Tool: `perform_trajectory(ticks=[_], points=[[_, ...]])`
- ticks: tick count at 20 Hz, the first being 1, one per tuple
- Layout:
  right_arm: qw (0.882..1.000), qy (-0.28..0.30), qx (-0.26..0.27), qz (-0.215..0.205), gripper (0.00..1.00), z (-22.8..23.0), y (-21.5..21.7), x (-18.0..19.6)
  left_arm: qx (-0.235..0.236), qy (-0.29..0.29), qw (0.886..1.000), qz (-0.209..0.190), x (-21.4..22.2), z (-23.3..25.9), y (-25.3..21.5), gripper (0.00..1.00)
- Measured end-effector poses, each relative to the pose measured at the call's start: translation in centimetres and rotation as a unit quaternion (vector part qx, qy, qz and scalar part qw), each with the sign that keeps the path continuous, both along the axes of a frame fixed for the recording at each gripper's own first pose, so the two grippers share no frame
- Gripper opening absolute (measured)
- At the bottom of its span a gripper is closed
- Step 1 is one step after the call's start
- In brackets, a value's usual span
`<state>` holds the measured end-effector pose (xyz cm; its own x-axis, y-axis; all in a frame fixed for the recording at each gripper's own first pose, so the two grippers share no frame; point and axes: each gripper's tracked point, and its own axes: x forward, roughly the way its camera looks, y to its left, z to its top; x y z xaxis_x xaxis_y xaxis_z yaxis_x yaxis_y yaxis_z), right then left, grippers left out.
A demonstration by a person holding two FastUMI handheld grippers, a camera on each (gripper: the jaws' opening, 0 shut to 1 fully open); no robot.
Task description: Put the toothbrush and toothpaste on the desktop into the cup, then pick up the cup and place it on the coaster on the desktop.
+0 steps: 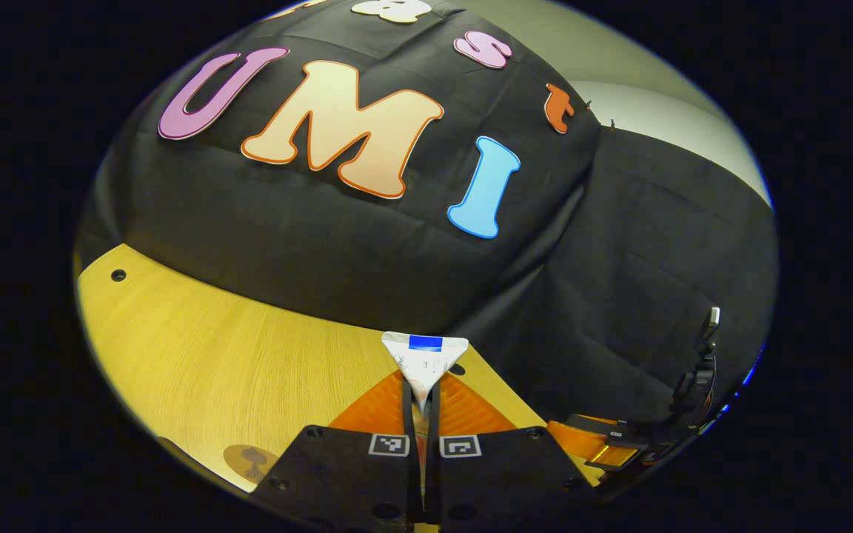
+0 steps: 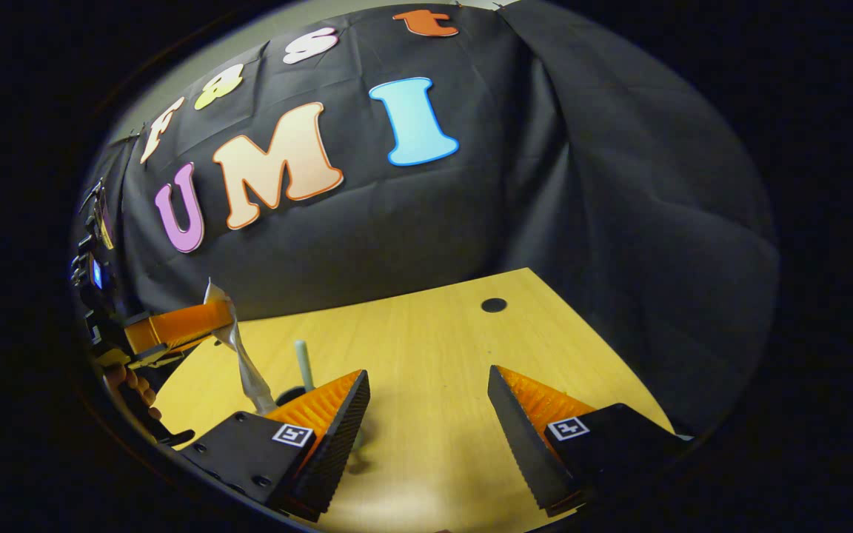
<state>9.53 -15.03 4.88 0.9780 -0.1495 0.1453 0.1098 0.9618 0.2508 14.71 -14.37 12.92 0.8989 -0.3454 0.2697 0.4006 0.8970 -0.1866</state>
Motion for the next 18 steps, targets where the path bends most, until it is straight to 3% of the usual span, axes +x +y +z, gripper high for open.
perform_trajectory(ticks=[1, 6, 10, 13, 14, 17, 18], points=[[1.000, 0.004, 0.002, -0.009, 0.95, -0.5, -0.7, -0.6, -0.005, 0.004, 1.000, -0.005, 0.5, -0.5, -0.2, 0.00], [0.999, 0.008, 0.002, -0.037, 0.99, -1.4, -3.2, -3.7, -0.003, -0.004, 1.000, -0.005, 1.9, -2.0, -0.7, 0.03], [0.999, 0.009, 0.001, -0.035, 0.95, -1.7, -3.1, -4.4, 0.019, -0.010, 1.000, -0.013, 2.1, -3.9, -1.5, 0.04], [0.999, 0.015, -0.013, -0.025, 0.99, -1.8, -2.1, -4.5, 0.030, -0.008, 0.999, -0.025, 1.6, -5.5, -2.1, 0.08], [0.999, 0.017, -0.019, -0.022, 0.99, -1.9, -1.8, -4.5, 0.025, -0.015, 0.999, -0.029, 1.3, -5.4, -2.1, 0.02], [0.999, 0.022, -0.033, -0.012, 0.95, -2.0, -0.8, -4.5, 0.004, -0.017, 0.998, -0.058, 0.2, -5.5, -2.8, 0.29], [0.999, 0.023, -0.036, -0.008, 0.99, -2.0, -0.5, -4.6, -0.001, -0.018, 0.998, -0.065, -0.1, -5.5, -2.8, 0.37]])
